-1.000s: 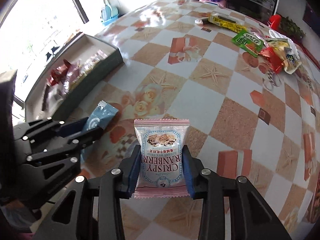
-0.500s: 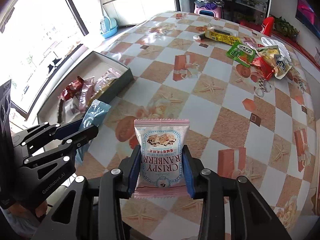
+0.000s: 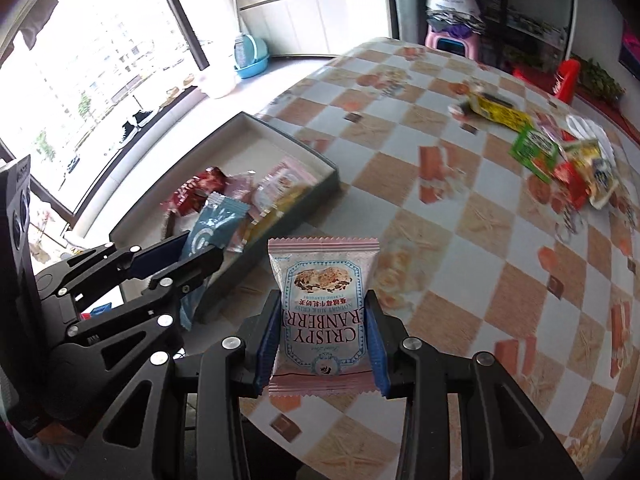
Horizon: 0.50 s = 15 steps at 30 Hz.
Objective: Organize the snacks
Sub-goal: 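Carry blue bar with left tool while right tool carries cranberry pack into tray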
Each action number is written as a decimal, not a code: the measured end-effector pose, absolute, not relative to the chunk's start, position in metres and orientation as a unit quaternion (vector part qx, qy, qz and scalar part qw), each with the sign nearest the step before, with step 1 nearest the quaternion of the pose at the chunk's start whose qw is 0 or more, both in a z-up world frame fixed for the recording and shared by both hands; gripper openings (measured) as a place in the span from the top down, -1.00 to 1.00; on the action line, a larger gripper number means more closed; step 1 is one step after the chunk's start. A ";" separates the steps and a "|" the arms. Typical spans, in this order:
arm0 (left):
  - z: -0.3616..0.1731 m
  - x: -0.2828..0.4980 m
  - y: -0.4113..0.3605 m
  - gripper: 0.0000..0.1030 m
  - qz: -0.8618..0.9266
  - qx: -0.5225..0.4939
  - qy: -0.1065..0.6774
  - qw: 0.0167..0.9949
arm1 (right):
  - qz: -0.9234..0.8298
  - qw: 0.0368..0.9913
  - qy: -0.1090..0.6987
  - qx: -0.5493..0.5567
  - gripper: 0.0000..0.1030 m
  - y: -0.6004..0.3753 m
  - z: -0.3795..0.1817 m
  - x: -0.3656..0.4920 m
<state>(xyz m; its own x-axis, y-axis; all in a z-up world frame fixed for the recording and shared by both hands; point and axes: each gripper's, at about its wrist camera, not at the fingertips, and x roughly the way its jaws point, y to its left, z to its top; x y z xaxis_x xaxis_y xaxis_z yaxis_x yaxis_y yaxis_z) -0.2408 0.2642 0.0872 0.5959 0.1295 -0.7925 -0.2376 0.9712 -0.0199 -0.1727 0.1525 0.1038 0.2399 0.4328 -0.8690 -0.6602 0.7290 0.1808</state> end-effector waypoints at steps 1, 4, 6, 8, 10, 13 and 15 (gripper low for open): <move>0.087 -0.241 0.267 0.51 0.106 -0.063 0.437 0.891 | 0.353 0.779 0.506 -0.113 0.22 0.157 0.105 -0.173; 0.087 -0.243 0.276 0.51 0.113 -0.068 0.436 0.890 | 0.361 0.777 0.503 -0.117 0.22 0.169 0.106 -0.174; 0.086 -0.244 0.282 0.51 0.116 -0.069 0.437 0.889 | 0.365 0.775 0.502 -0.118 0.22 0.175 0.107 -0.175; 0.087 -0.245 0.292 0.51 0.118 -0.076 0.436 0.889 | 0.369 0.774 0.501 -0.118 0.22 0.182 0.109 -0.174; 0.092 -0.247 0.306 0.51 0.123 -0.082 0.435 0.888 | 0.373 0.774 0.498 -0.115 0.22 0.189 0.113 -0.171; 0.101 -0.252 0.334 0.51 0.151 -0.089 0.427 0.887 | 0.385 0.772 0.495 -0.107 0.22 0.204 0.119 -0.165; 0.107 -0.255 0.356 0.51 0.171 -0.096 0.424 0.884 | 0.391 0.769 0.496 -0.099 0.22 0.216 0.120 -0.159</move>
<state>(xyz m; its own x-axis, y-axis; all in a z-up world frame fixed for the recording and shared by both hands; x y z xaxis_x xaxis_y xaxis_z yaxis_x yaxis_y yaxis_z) -0.2550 0.3559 0.1066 0.5818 0.2212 -0.7826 -0.3841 0.9230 -0.0247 -0.1588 0.2161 0.1203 0.2025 0.5032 -0.8401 -0.6994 0.6748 0.2356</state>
